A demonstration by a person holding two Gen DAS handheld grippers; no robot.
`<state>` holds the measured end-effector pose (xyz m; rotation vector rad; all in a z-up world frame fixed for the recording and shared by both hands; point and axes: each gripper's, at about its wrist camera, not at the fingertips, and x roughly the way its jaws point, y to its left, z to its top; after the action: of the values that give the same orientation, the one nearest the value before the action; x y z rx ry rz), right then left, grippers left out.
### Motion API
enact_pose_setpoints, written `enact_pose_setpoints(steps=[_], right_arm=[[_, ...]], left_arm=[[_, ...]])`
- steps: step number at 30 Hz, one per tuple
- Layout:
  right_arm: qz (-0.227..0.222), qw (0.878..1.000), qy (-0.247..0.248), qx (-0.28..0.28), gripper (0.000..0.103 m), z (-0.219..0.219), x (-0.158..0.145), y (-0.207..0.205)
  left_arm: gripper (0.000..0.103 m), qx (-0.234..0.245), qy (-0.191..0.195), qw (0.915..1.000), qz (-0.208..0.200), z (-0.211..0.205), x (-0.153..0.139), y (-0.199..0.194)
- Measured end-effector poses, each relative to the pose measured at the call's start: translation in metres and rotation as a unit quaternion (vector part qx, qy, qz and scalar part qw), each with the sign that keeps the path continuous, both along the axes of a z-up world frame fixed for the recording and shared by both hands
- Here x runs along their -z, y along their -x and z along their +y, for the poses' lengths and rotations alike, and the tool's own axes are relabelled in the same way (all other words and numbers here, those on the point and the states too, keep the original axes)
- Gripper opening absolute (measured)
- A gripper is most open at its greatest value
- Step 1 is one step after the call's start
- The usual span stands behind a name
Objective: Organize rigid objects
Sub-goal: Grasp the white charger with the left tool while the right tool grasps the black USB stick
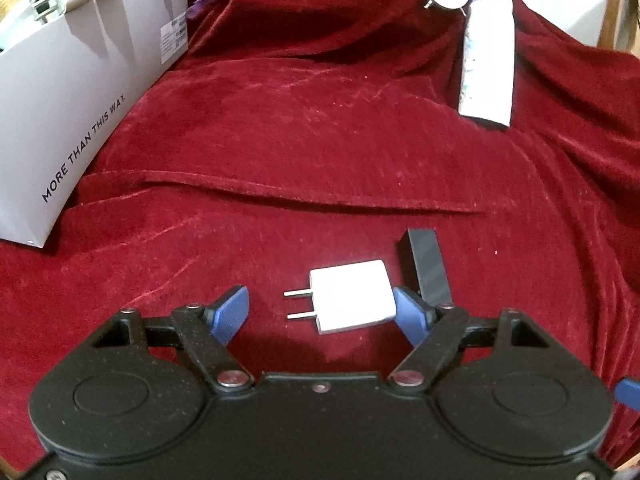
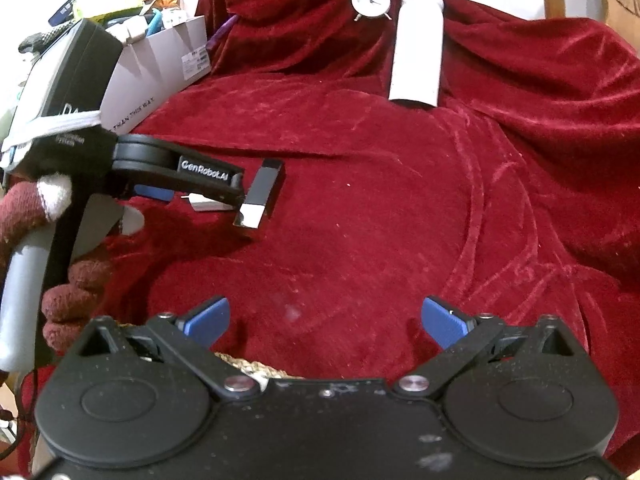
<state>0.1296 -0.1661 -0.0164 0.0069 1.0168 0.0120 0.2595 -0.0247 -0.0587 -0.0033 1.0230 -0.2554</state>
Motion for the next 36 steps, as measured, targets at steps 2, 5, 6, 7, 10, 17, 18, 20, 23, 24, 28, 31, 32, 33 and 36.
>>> enact_pose_setpoints(steps=[2, 5, 6, 7, 10, 17, 18, 20, 23, 24, 28, 31, 32, 33, 36], right_arm=[[-0.001, 1.0, 0.003, -0.005, 0.103, 0.004, 0.002, -0.003], [-0.002, 1.0, 0.005, -0.014, 0.102, 0.01, 0.005, -0.01], [-0.002, 1.0, 0.007, -0.017, 0.102, 0.011, 0.006, -0.011], [-0.003, 1.0, 0.009, -0.02, 0.102, 0.014, 0.007, -0.014], [-0.012, 0.999, 0.018, -0.031, 0.102, 0.018, 0.006, -0.02], [-0.035, 0.999, -0.009, -0.037, 0.097, 0.019, 0.006, -0.047], [-0.034, 0.999, -0.014, -0.037, 0.095, 0.02, 0.007, -0.053], [-0.03, 0.999, -0.021, -0.036, 0.094, 0.022, 0.009, -0.062], [-0.027, 0.999, -0.018, -0.04, 0.094, 0.028, 0.014, -0.077], [-0.025, 0.999, -0.014, -0.045, 0.093, 0.032, 0.017, -0.081], [-0.014, 0.997, 0.045, -0.053, 0.088, 0.035, 0.028, -0.087], [-0.002, 0.998, 0.066, -0.012, 0.088, 0.011, 0.029, -0.091], [0.003, 0.997, 0.075, 0.013, 0.087, 0.0, 0.028, -0.092], [0.003, 0.995, 0.093, 0.045, 0.086, -0.011, 0.027, -0.093], [-0.014, 0.992, 0.093, 0.084, 0.085, -0.03, 0.017, -0.092]], left_arm=[[0.074, 0.0, 0.004, 1.0, 0.001, 0.0, -0.001, -0.001], [0.074, -0.001, 0.005, 1.0, 0.002, 0.0, -0.002, -0.003], [0.074, -0.002, 0.005, 1.0, 0.003, 0.0, -0.001, -0.004], [0.069, -0.004, 0.003, 1.0, 0.005, 0.0, -0.001, -0.005], [0.053, -0.004, -0.009, 1.0, 0.001, 0.004, -0.001, -0.006], [0.053, -0.006, -0.02, 0.9997, 0.015, 0.03, -0.004, 0.005], [0.053, -0.007, -0.023, 0.9996, 0.016, 0.035, -0.004, 0.008], [0.053, -0.011, -0.024, 0.9995, 0.018, 0.044, -0.004, 0.014], [0.053, -0.017, -0.023, 0.9994, 0.02, 0.055, -0.004, 0.019], [0.053, -0.016, -0.022, 0.9994, 0.02, 0.056, -0.004, 0.02], [0.053, -0.014, -0.025, 0.9994, 0.018, 0.056, -0.004, 0.021], [0.053, -0.012, -0.026, 0.9994, 0.018, 0.056, -0.004, 0.021], [0.053, -0.011, -0.025, 0.9994, 0.019, 0.057, -0.004, 0.021], [0.053, -0.011, -0.025, 0.9995, 0.019, 0.058, -0.004, 0.021], [0.053, -0.008, -0.027, 0.9994, 0.018, 0.058, -0.003, 0.021]])
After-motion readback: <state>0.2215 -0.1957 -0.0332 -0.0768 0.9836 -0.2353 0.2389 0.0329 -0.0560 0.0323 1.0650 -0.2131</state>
